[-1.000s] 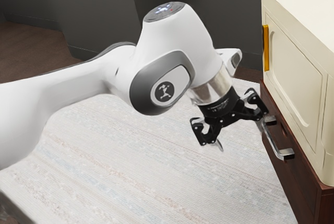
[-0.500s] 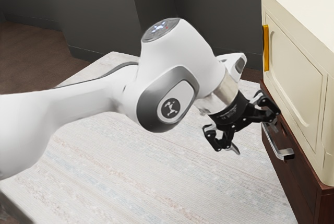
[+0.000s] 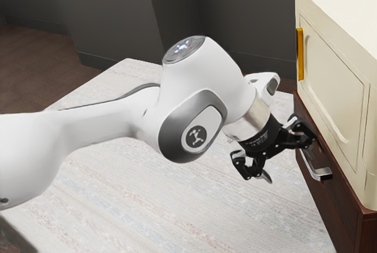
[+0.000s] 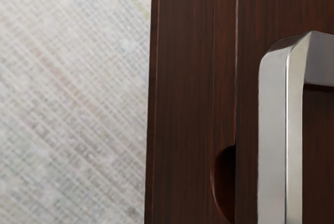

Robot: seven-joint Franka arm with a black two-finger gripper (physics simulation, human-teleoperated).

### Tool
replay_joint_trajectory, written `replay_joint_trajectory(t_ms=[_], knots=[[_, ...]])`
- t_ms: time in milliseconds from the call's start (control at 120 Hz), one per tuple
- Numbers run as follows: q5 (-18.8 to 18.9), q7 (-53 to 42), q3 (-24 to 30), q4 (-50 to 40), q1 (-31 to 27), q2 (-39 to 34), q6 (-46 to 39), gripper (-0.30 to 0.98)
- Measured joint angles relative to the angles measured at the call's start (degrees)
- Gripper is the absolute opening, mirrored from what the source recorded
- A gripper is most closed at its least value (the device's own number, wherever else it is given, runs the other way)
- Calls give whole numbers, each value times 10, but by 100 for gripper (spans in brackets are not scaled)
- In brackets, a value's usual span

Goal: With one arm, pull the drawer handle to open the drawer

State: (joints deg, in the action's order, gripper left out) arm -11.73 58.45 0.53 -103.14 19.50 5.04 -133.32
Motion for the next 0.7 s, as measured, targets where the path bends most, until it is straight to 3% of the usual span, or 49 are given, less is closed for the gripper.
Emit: replay_joint_trajectory(t_ms=[700], knots=[[7, -9, -20, -33, -1, -30, 30, 62]])
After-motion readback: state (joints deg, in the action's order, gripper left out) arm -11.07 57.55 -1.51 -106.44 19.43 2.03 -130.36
